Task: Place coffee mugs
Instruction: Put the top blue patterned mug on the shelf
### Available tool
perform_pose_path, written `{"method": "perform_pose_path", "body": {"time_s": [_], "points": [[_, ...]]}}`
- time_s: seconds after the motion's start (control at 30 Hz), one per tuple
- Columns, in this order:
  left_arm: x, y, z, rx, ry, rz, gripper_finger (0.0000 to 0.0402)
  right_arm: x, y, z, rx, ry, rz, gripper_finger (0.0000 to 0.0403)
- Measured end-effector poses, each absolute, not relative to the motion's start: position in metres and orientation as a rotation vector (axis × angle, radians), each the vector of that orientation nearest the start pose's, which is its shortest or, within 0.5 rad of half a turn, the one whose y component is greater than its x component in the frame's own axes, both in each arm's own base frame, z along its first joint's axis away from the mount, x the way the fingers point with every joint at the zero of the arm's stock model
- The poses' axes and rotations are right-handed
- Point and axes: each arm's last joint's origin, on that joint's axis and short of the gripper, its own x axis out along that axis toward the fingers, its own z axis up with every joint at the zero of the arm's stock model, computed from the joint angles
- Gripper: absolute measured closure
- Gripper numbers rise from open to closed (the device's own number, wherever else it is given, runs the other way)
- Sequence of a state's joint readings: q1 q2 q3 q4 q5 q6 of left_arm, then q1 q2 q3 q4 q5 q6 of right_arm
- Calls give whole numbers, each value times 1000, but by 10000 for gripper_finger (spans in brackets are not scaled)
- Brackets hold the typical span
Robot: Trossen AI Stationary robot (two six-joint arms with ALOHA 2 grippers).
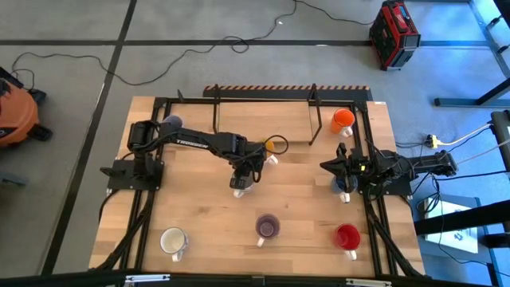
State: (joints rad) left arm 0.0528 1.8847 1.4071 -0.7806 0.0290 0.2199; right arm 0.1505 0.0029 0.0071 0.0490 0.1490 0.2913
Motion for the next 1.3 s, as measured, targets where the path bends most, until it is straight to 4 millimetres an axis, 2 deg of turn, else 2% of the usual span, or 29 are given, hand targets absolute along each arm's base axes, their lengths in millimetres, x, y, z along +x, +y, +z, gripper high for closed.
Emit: {"method": "perform_pose_path", "body": {"time_s": [0.1,0.17,0.33,0.47,0.6,0.8,1.03,1.17,1.3], "points": [[375,19,207,106,1275,-116,384,97,10,170,299,-52,9,400],[375,19,218,95,1312,-117,384,97,10,170,303,-52,9,400],[376,18,263,37,1332,-88,384,97,10,170,382,-55,-6,400],[378,25,310,14,1257,-67,384,97,10,170,402,-56,-5,400],[374,48,349,-62,1170,35,384,96,9,171,404,-64,-32,400],[353,92,390,-132,1105,184,384,96,9,171,406,-69,-47,400],[327,161,395,-136,1098,371,384,96,8,171,406,-67,-48,400],[322,199,380,-188,1128,461,383,97,9,171,405,-65,-47,400],[322,229,360,-225,1165,501,383,97,9,171,405,-64,-48,400]]}}
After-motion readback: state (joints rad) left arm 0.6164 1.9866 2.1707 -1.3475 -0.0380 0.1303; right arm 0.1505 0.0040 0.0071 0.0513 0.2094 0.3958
